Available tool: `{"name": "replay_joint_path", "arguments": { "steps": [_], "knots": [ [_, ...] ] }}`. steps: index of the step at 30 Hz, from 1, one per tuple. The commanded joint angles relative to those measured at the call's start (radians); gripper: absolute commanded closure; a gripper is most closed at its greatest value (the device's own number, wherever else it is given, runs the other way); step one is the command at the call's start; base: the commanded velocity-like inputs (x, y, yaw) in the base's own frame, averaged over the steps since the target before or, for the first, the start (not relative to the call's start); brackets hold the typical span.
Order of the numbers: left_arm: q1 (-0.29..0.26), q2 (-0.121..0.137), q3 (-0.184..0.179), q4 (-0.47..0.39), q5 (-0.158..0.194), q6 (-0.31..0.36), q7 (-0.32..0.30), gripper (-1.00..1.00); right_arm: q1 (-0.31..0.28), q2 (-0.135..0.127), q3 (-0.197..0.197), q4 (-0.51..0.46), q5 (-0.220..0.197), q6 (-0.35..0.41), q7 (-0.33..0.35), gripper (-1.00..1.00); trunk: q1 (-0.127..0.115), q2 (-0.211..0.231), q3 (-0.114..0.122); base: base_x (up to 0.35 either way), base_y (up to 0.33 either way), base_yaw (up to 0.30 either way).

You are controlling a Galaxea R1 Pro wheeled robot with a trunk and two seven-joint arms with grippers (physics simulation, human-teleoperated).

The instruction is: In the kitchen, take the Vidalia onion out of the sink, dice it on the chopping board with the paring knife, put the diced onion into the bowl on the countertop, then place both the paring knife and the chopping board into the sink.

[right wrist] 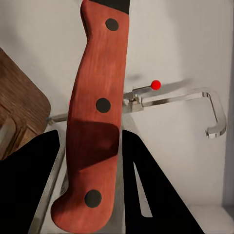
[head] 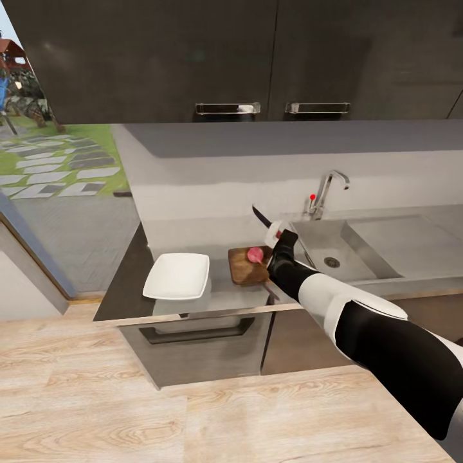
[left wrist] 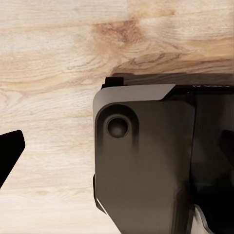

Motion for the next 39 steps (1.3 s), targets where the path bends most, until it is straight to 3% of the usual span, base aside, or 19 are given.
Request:
{"name": "replay_joint_path", "arguments": {
  "steps": [1, 11, 14, 19, 39],
  "knots": [
    [-0.002, -0.001, -0.009, 0.005, 0.009, -0.007, 0.001, -1.00, -0.001, 0.000, 0.009, -0.001, -0.009, 0.006, -0.001, 1.00, 0.001, -0.002, -0.002, 0.000, 0.000, 0.000],
    [-0.002, -0.001, -0.009, 0.005, 0.009, -0.007, 0.001, -1.00, 0.046, 0.000, 0.009, -0.002, 0.001, 0.004, 0.085, 1.00, 0.001, -0.002, -0.002, 0.000, 0.000, 0.000],
    [-0.002, -0.001, -0.009, 0.005, 0.009, -0.007, 0.001, -1.00, 0.065, 0.000, 0.010, -0.002, 0.048, 0.004, 0.091, 1.00, 0.001, -0.002, -0.002, 0.000, 0.000, 0.000],
    [-0.002, -0.001, -0.009, 0.005, 0.010, -0.007, 0.001, -1.00, 0.069, 0.000, 0.010, -0.002, 0.075, 0.004, 0.092, 1.00, 0.001, -0.002, -0.002, 0.000, 0.000, 0.000],
    [-0.002, -0.001, -0.009, 0.005, 0.009, -0.007, 0.001, -1.00, 0.070, 0.000, 0.010, -0.002, 0.079, 0.004, 0.092, 1.00, 0.001, -0.002, -0.002, 0.064, 0.049, 0.000]
  ]
}}
